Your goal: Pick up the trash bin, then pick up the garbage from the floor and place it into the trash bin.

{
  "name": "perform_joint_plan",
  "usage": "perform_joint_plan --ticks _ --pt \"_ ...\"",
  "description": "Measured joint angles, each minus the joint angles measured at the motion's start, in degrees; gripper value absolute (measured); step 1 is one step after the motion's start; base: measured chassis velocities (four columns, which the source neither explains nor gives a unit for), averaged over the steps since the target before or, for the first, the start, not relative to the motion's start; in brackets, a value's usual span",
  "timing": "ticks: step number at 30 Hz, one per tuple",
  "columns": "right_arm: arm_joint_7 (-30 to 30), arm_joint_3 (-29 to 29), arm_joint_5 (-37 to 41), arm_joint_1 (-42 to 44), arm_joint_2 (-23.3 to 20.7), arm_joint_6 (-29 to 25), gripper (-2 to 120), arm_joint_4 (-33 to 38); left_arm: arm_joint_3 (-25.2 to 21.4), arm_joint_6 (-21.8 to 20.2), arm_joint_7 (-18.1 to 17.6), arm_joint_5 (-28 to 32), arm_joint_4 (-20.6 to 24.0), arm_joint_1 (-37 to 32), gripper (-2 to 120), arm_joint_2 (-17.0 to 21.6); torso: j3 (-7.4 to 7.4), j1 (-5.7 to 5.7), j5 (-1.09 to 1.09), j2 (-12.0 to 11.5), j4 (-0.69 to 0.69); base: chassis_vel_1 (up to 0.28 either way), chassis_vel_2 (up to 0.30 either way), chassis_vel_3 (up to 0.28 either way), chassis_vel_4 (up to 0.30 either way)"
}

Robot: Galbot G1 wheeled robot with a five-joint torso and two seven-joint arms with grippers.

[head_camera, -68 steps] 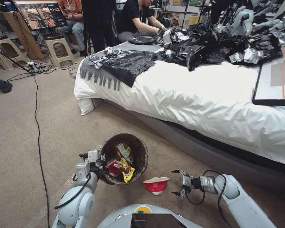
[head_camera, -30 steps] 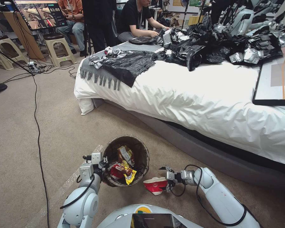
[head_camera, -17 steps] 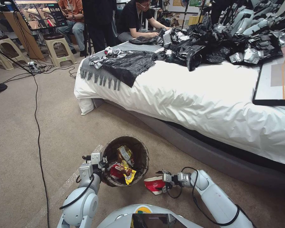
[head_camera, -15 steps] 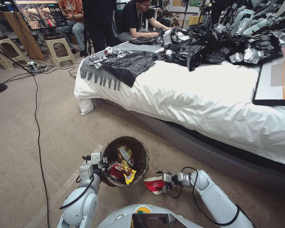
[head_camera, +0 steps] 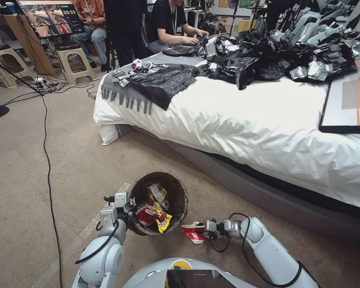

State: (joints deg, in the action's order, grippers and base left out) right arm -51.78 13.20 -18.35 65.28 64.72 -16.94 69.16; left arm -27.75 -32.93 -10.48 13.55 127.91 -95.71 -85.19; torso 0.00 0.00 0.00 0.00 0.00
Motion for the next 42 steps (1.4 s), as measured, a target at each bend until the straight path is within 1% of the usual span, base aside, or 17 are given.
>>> perform_joint_plan --ticks 1,3,12,19,21,22,24,25,27,28,30,31,32,35,38,40,42 --pt "0.0 0.0 0.0 0.0 0.0 0.0 11 0.0 0.0 0.0 0.0 0.0 0.0 0.0 3 0.0 0.0 0.0 0.0 0.0 0.0 0.0 0.0 0.0 0.0" --pt "0.42 0.35 0.09 0.15 -0.06 -0.14 0 -0.04 0.07 0.0 0.02 0.0 -0.13 0.11 3 0.0 0.0 0.0 0.0 0.0 0.0 0.0 0.0 0.0 0.0" --pt "1.65 0.72 0.48 0.7 -0.12 -0.47 0 0.16 0.16 0.0 0.04 -0.01 -0.44 0.28 3 0.02 0.0 0.0 0.0 0.0 0.0 0.0 0.0 0.0 0.0" --pt "3.86 1.7 2.18 2.2 -0.32 -1.07 0 2.32 0.18 0.0 0.05 -0.02 -0.68 0.36 3 0.05 0.0 0.0 0.0 0.0 0.0 0.0 0.0 0.0 0.0" --pt "9.14 3.39 6.54 5.28 -0.48 -2.01 0 6.33 0.2 0.0 0.05 -0.02 -0.92 0.6 3 0.06 0.0 0.0 0.0 0.0 0.0 0.0 0.0 0.0 0.0" --pt "9.14 3.39 6.54 5.28 -0.48 -2.01 0 6.33 0.2 0.0 0.05 -0.02 -0.92 0.6 3 0.06 0.0 0.0 0.0 0.0 0.0 0.0 0.0 0.0 0.0" --pt "14.05 4.21 11.33 7.74 -0.41 -2.43 0 9.69 0.25 0.0 0.05 0.01 -1.13 0.71 3 0.15 0.0 0.0 -0.01 0.0 -0.01 0.0 0.0 0.0 0.0" --pt "14.05 4.21 11.33 7.74 -0.41 -2.43 0 9.69 0.25 0.0 0.05 0.01 -1.13 0.71 3 0.15 0.0 0.0 -0.01 0.0 -0.01 0.0 0.0 0.0 0.0" --pt "17.81 5.08 15.7 9.78 -0.09 -3.18 0 12.91 0.33 0.0 0.05 0.05 -1.15 0.75 3 0.29 0.0 0.0 0.0 0.0 -0.01 0.0 0.0 0.0 0.0" --pt "17.81 5.08 15.7 9.78 -0.09 -3.18 0 12.91 0.33 0.0 0.05 0.05 -1.15 0.75 3 0.29 0.0 0.0 0.0 0.0 -0.01 0.0 0.0 0.0 0.0" --pt "21.11 6.72 18.46 11.78 0.51 -3.67 0 17.98 0.39 -0.03 0.01 0.1 -1.09 0.74 3 0.37 0.0 0.0 -0.01 0.0 0.0 0.0 0.0 0.0 0.0" --pt "22.0 7.7 19.33 12.57 0.92 -3.78 0 21.05 0.41 -0.03 -0.02 0.14 -1.05 0.75 3 0.41 0.0 0.0 -0.01 0.0 -0.01 0.0 0.0 0.0 0.0" --pt "22.0 7.7 19.33 12.57 0.92 -3.78 0 21.05 0.41 -0.03 -0.02 0.14 -1.05 0.75 3 0.41 0.0 0.0 -0.01 0.0 -0.01 0.0 0.0 0.0 0.0" --pt "22.77 9.08 20.16 13.33 1.24 -3.79 0 24.88 0.41 -0.04 -0.05 0.19 -0.89 0.72 3 0.47 0.0 0.0 -0.01 0.0 0.01 0.0 0.0 0.0 0.0" --pt "24.42 11.0 22.14 14.24 1.34 -3.74 0 31.81 0.41 -0.07 -0.06 0.32 -0.51 0.66 3 0.58 0.0 0.0 -0.01 0.0 0.0 0.0 0.0 0.0 0.0" --pt "24.82 11.17 22.52 14.33 1.36 -3.69 0 32.86 0.41 -0.08 -0.06 0.34 -0.48 0.64 3 0.61 0.0 0.0 -0.01 0.0 0.0 0.0 0.0 0.0 0.0" --pt "25.95 11.38 24.14 14.46 1.52 -3.49 0 36.14 0.39 -0.08 -0.09 0.34 -0.35 0.56 3 0.65 0.0 0.0 -0.01 0.0 0.0 0.0 0.0 0.0 0.0"
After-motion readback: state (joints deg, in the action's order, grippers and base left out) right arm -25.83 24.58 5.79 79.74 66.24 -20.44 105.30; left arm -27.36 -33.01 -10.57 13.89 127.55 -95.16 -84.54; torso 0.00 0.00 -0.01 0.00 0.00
